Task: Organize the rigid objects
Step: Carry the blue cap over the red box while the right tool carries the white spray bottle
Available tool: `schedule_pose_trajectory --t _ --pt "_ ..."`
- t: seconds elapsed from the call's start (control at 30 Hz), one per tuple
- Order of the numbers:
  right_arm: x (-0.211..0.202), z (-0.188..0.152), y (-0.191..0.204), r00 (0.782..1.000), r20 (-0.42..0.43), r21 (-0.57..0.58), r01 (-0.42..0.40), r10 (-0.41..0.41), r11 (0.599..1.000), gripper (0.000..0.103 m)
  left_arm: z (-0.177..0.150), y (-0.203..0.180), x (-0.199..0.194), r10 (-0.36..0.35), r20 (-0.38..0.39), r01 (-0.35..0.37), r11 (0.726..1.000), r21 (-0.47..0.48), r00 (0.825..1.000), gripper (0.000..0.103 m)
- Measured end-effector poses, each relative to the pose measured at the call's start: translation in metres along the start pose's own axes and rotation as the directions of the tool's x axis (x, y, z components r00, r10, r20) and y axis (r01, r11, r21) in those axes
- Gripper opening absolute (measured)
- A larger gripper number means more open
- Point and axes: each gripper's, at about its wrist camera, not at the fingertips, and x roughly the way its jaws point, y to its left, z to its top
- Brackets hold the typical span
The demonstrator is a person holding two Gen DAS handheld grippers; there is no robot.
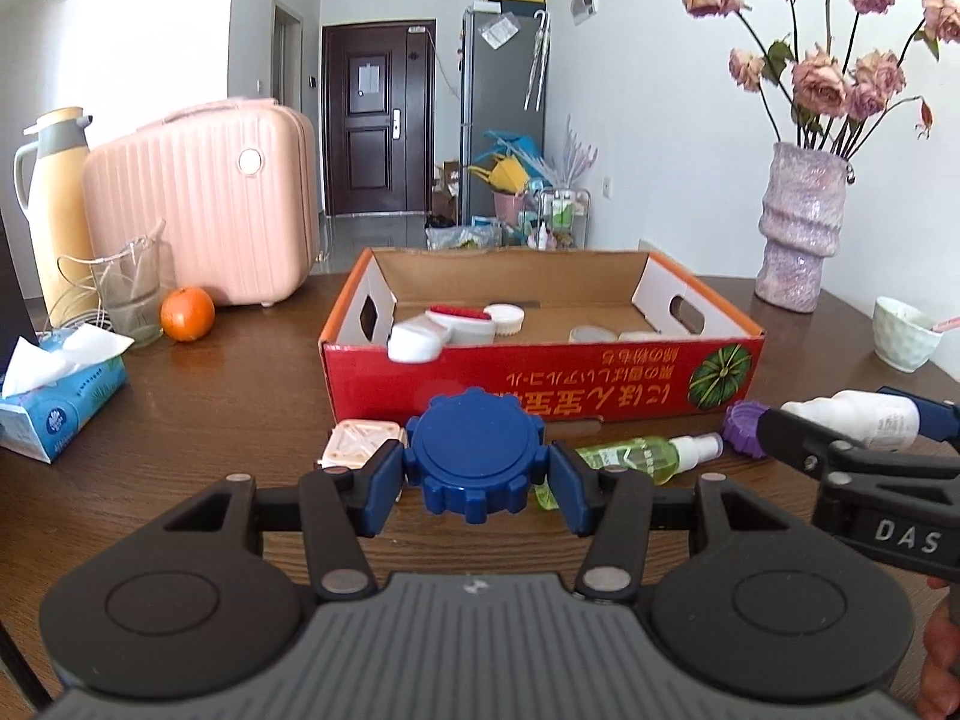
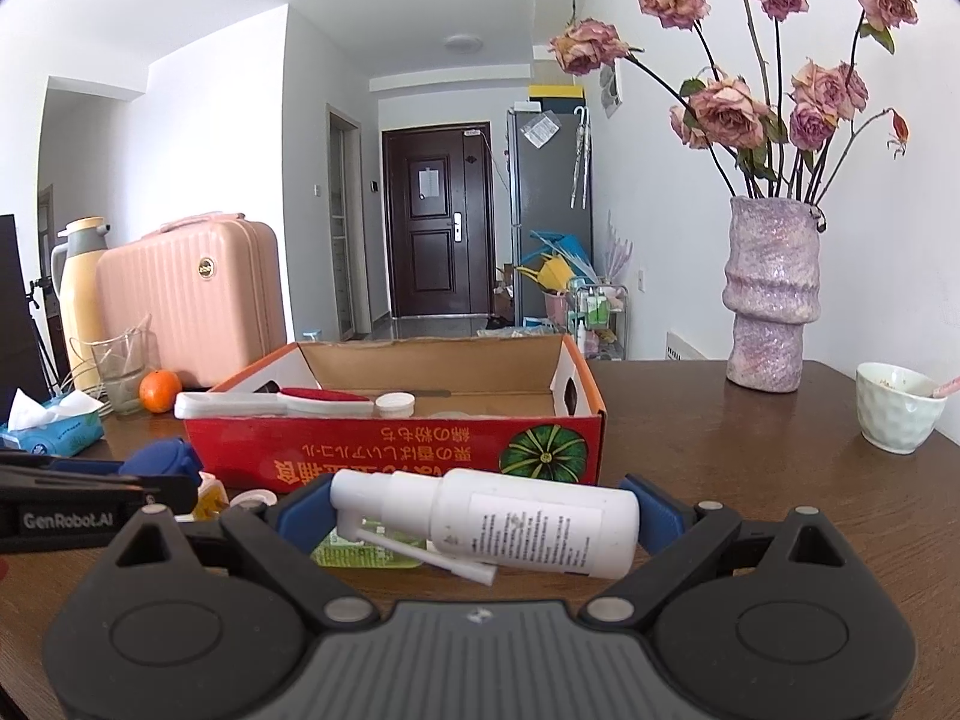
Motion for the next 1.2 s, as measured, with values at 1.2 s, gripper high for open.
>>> schedule_pose_trajectory --t 1.2 --pt "0.049 0.054 0.010 0.995 0.092 -0.024 -0.026 0.028 0.999 0.098 0.065 0.001 0.033 0.034 0.093 -0.027 0.996 -0.080 0.995 0.054"
